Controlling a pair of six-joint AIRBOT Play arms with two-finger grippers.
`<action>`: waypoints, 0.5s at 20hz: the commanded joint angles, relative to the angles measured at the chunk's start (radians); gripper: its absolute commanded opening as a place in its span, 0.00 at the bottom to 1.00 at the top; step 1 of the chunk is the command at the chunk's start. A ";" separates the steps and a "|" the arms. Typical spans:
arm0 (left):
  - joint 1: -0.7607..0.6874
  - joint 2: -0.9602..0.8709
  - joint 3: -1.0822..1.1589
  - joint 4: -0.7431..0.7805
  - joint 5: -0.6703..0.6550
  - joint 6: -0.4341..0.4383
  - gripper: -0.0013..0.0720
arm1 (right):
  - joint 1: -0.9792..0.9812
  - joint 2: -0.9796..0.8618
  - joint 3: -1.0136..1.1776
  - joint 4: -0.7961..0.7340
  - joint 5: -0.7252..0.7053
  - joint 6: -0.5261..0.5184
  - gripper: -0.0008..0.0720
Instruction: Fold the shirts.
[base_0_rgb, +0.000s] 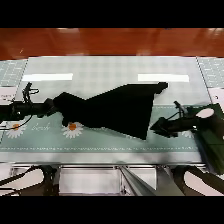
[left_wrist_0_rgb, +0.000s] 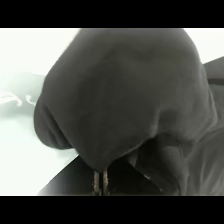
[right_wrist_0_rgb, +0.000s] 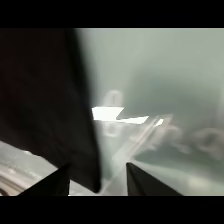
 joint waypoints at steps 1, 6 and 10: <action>-0.001 0.000 0.003 -0.001 -0.012 -0.004 0.04 | 0.130 -0.100 0.046 0.051 -0.075 -0.006 0.57; 0.000 0.006 0.014 -0.002 -0.020 -0.048 0.04 | 0.252 -0.177 0.236 0.100 -0.125 -0.030 0.04; 0.031 0.046 0.174 -0.042 -0.160 -0.071 0.04 | 0.213 -0.172 0.570 -0.054 0.067 0.021 0.04</action>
